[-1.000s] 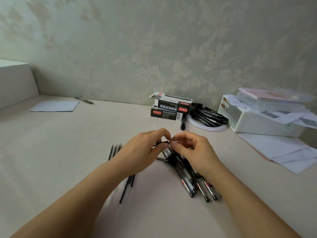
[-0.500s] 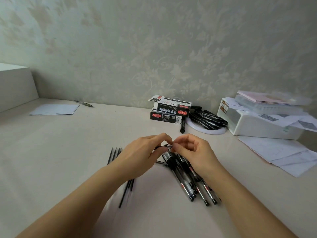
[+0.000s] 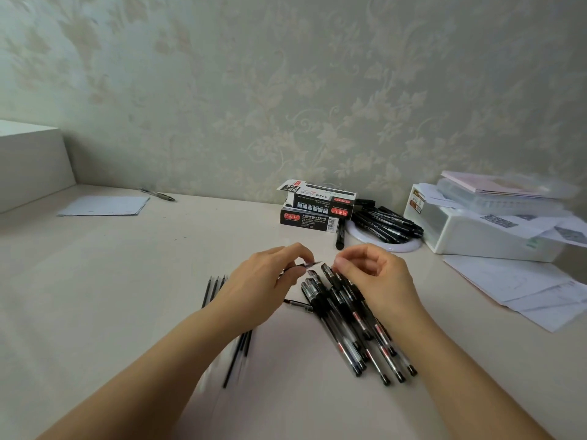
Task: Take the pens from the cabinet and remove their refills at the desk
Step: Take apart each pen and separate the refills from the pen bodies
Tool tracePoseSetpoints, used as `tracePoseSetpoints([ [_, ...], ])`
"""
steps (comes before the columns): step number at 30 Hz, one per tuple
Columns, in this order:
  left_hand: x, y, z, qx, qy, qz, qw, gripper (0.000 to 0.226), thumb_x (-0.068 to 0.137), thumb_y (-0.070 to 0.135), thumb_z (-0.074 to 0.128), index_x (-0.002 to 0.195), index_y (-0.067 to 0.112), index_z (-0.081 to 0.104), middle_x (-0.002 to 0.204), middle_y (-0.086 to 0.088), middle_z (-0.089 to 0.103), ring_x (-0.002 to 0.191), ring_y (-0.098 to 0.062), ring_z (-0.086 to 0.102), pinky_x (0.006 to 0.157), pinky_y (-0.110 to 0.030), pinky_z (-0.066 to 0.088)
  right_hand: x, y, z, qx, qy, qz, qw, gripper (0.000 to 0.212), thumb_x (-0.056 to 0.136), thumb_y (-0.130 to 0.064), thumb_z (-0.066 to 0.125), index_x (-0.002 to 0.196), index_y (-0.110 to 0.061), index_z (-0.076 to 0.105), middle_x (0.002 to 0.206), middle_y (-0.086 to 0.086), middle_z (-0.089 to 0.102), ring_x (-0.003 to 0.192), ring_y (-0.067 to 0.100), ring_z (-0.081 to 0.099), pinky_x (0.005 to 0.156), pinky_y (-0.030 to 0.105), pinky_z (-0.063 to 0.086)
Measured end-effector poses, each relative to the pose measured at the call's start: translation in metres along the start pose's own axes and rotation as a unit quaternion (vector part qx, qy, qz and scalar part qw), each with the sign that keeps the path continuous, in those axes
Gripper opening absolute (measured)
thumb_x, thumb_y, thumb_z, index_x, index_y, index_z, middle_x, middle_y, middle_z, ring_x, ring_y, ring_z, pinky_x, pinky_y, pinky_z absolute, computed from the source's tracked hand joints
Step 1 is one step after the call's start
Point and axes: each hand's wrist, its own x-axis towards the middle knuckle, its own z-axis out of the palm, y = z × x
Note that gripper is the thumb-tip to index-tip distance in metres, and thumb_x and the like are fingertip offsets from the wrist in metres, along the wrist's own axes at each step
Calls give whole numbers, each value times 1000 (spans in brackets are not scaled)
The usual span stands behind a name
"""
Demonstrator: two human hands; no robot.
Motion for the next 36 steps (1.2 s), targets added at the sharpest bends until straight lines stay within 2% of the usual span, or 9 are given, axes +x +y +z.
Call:
tracePoseSetpoints([
  [4, 1, -6, 0, 4, 14, -35, 999, 22, 100, 25, 45, 114, 38, 56, 82, 12, 58, 75, -8, 54, 74, -39, 50, -5, -2, 2, -172, -75, -123, 974, 7, 81, -27, 77, 83, -32, 72, 82, -19, 70, 80, 2, 61, 72, 10, 43],
  [6, 2, -7, 0, 1, 15, -42, 999, 22, 100, 24, 46, 114, 37, 56, 79, 12, 57, 72, -7, 52, 73, -39, 50, -10, -2, 10, -290, -144, -188, 927, 6, 83, -31, 72, 87, -36, 71, 85, -22, 67, 88, 1, 52, 83, 25, 36],
  [9, 1, -8, 1, -4, 8, -48, 999, 21, 100, 25, 46, 113, 38, 56, 77, 13, 57, 73, -6, 53, 73, -37, 50, -14, 0, 20, -384, -208, -234, 869, 15, 91, -27, 61, 94, -39, 71, 91, -19, 63, 89, 1, 39, 79, 33, 24],
  [13, 2, -8, 4, -10, 7, -49, 999, 22, 99, 24, 48, 112, 38, 58, 76, 13, 58, 70, -2, 52, 71, -32, 49, -15, 3, 22, -397, -233, -221, 859, 20, 93, -27, 56, 100, -38, 71, 89, -19, 54, 90, 1, 33, 76, 34, 20],
  [17, 1, -9, 6, -15, 5, -51, 999, 22, 99, 26, 48, 113, 40, 58, 76, 13, 60, 65, 2, 50, 64, -24, 44, -16, 6, 22, -391, -224, -211, 867, 20, 92, -30, 58, 106, -39, 68, 97, -17, 60, 94, 2, 38, 77, 33, 21],
  [21, 3, -9, 7, -45, 12, -57, 997, 24, 98, 26, 49, 112, 44, 58, 74, 13, 61, 58, -1, 49, 54, -15, 34, -14, 3, 20, -313, -152, -187, 919, 17, 86, -29, 68, 101, -36, 71, 91, -19, 65, 92, 3, 51, 87, 30, 35],
  [25, 6, -3, 9, -181, 46, -54, 981, 28, 98, 29, 51, 106, 55, 58, 75, 13, 61, 44, -6, 39, 49, -19, 39, -9, -7, 14, -72, -39, -52, 995, 5, 87, -29, 72, 89, -27, 76, 81, -13, 75, 77, 1, 68, 72, 11, 49],
  [30, 3, 8, 16, -200, 32, -4, 979, 34, 98, 21, 53, 111, 50, 62, 75, 16, 59, 51, 3, 51, 51, -10, 38, -11, -8, 15, 92, -51, 65, 992, 9, 88, -27, 71, 91, -23, 79, 84, -4, 78, 66, -5, 66, 59, 6, 46],
  [36, 2, 6, 13, -125, 24, 6, 992, 32, 98, 29, 50, 124, 48, 51, 77, 21, 59, 49, 0, 48, 52, -9, 36, -1, -8, 11, 240, 15, 111, 964, 11, 93, -24, 63, 94, -18, 72, 94, 2, 77, 78, 10, 67, 70, 24, 48],
])
